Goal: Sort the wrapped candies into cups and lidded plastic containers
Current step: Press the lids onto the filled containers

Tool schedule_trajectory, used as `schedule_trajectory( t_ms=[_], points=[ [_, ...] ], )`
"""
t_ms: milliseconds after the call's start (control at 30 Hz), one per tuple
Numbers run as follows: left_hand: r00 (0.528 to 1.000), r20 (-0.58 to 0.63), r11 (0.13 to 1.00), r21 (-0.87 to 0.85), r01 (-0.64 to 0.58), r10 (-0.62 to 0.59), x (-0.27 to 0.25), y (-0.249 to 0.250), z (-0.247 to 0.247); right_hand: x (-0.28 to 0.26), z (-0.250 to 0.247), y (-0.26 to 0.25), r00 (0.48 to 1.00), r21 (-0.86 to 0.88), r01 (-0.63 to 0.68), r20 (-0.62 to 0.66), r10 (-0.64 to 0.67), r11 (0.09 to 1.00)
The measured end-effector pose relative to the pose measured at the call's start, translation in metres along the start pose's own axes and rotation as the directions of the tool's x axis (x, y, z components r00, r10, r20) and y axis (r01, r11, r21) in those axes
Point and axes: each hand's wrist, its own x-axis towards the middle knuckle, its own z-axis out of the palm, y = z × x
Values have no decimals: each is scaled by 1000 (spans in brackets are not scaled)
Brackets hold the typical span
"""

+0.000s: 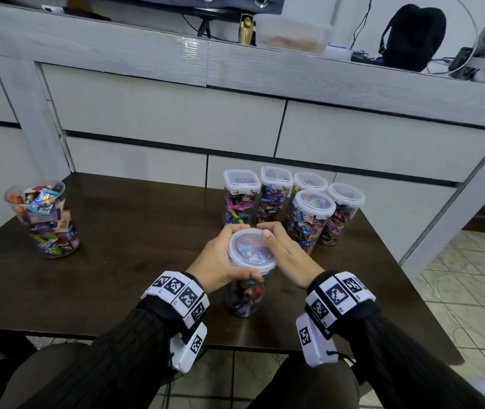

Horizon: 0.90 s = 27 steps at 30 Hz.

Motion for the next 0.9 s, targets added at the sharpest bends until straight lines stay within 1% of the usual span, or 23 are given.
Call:
schedule_trajectory(
  t_ms=[100,133,167,233,267,300,367,467,567,633,700,733,767,800,867,900],
  points=[
    [1000,-2,1000,-3,-5,5,3,1,0,0,-2,0,1000,-50,0,8,0,999],
    [1000,0,1000,-5,-3,3,4,1,-1,1,-3,-1,1000,-91,3,5,-2,996],
    [1000,-1,1000,-7,1,-1,5,2,-1,1,-5,-1,1000,-158,7,-19,-10,987],
    [1000,-29,1000,4,5,-5,5,5,1,6,-8,0,993,-327,-13,-119,-28,945],
    [998,-55,1000,9,8,-8,5,6,3,8,-9,-1,987,-386,-38,-160,-27,922],
    [996,-83,1000,4,6,-6,5,6,5,10,-10,-1,984,-414,-52,-176,-23,909],
    [992,-123,1000,-18,-7,5,4,6,8,13,-11,-1,989,-431,-45,-150,-22,901],
    [992,-128,999,-43,-23,17,5,4,10,16,-13,-5,992,-485,-43,-124,-21,873],
    [989,-147,995,-84,-45,32,4,2,14,16,-16,-11,995,-503,-62,-96,16,862],
    [991,-125,993,-103,-63,50,3,0,16,15,-18,-15,996,-584,-79,-84,36,808],
    [997,-57,995,-79,-61,57,2,-4,11,13,-19,-21,995,-695,-85,-97,24,714],
    [999,-20,998,-45,-50,49,2,-5,6,12,-20,-23,993,-722,-93,-118,10,685],
    [999,5,999,-8,-36,36,2,-6,1,12,-21,-25,990,-723,-101,-138,1,683],
    [1000,14,999,26,-20,20,4,-8,-2,12,-20,-26,989,-703,-106,-150,-1,703],
    [1000,30,994,113,-12,8,9,-8,-5,11,-17,-28,988,-621,-98,-154,2,778],
    [999,44,986,164,-22,15,12,-8,-4,9,-14,-28,990,-609,-83,-144,-7,789]
  ],
)
